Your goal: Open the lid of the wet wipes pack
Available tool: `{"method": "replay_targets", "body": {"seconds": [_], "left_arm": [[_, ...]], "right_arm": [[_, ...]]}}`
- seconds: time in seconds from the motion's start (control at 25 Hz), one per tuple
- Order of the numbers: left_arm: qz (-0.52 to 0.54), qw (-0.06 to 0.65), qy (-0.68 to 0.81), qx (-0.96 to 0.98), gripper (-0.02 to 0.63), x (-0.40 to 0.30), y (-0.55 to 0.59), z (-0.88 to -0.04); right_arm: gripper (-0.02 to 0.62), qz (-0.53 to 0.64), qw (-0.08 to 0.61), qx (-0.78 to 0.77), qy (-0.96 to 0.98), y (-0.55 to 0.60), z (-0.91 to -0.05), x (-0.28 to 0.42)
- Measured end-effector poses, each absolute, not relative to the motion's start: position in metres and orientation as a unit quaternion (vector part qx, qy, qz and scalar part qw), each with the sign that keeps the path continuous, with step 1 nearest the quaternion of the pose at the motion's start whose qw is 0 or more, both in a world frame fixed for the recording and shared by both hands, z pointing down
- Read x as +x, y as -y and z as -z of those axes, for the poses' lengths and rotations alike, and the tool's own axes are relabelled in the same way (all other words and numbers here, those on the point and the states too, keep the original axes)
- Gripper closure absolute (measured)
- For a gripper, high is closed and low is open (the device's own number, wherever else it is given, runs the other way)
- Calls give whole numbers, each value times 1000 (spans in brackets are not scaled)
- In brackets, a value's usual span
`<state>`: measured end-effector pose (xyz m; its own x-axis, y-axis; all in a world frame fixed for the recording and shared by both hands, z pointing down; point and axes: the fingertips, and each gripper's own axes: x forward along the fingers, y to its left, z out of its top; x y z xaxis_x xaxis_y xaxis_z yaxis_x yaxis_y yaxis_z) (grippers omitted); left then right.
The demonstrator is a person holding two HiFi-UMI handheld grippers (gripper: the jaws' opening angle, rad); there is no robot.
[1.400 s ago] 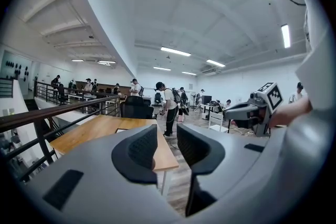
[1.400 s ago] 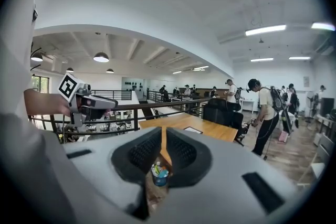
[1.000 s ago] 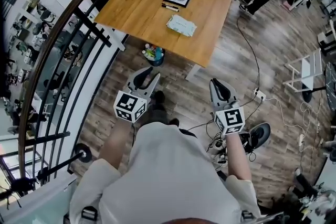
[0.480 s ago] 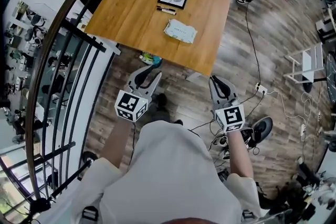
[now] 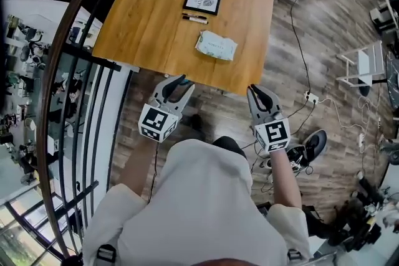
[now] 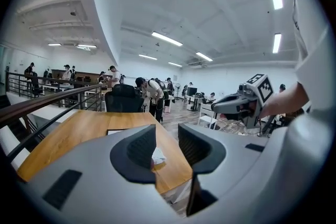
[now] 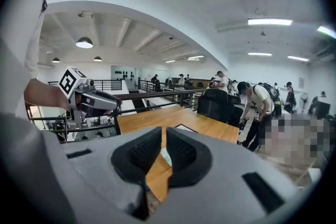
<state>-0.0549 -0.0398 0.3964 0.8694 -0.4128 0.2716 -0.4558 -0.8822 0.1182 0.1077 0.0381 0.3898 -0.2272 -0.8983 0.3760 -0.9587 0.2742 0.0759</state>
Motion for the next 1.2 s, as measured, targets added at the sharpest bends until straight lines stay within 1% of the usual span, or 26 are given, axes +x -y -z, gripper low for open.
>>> {"method": "replay_targets", "body": {"seconds": [0.6, 1.0, 1.2], "left_arm": [[-156, 107, 210, 959, 469, -32, 106, -454], [-179, 110, 221, 952, 462, 7, 153, -489], [-192, 115, 224, 949, 459, 32, 174, -520]], "right_arm": [[580, -140, 199, 579, 778, 32, -445, 123], [580, -164, 233, 517, 807, 98, -496, 143], [578, -171, 253, 480, 822, 132, -536, 157]]}}
